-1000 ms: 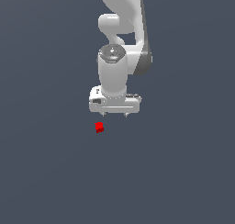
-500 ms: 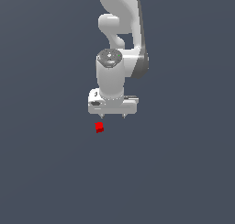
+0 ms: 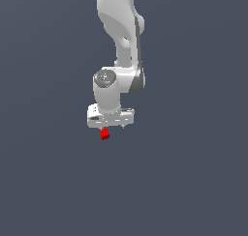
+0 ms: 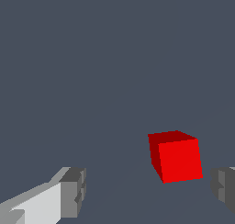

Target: Pick up the red cube and move it to a goal position.

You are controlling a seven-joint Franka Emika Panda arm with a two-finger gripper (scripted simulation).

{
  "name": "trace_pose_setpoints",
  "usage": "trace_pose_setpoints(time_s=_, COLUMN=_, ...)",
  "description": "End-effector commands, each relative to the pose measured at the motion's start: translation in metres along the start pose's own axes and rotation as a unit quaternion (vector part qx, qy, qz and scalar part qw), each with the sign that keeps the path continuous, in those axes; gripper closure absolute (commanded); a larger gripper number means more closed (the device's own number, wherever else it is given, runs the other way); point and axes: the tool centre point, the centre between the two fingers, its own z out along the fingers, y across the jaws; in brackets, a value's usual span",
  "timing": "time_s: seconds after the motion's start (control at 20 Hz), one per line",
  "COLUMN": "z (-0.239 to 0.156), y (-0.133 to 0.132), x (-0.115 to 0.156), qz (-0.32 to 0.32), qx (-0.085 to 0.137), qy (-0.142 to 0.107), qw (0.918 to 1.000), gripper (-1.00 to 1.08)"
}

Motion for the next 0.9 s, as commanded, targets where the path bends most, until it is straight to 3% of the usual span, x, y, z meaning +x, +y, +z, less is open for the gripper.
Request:
trace_pose_setpoints(time_s=0.0, z=0.019, y=0.012, x=-0.004, qz=-0.018, qx=0.000, qy=0.000, qw=0.9998, gripper=-0.92)
trace_pose_setpoints(time_s=0.35, z=0.058, y=0.035, x=-0.009, qz=-0.053, qx=-0.001, qy=0.000, qw=0.9986, gripper=-0.92)
trace_pose_setpoints(time_s=0.7, z=0.071, y=0.043, x=-0.009, qz=-0.065, qx=-0.001, qy=-0.001, qw=0.9979, gripper=-0.92)
trace_pose_setpoints(time_s=0.75, z=0.071, y=0.043, x=-0.009, qz=-0.065, qx=-0.001, qy=-0.001, qw=0.9979, gripper=1.08)
trace_pose_setpoints(time_s=0.85, z=0.071, y=0.043, x=-0.009, qz=-0.065, qx=-0.001, qy=-0.001, qw=0.9979, gripper=1.08)
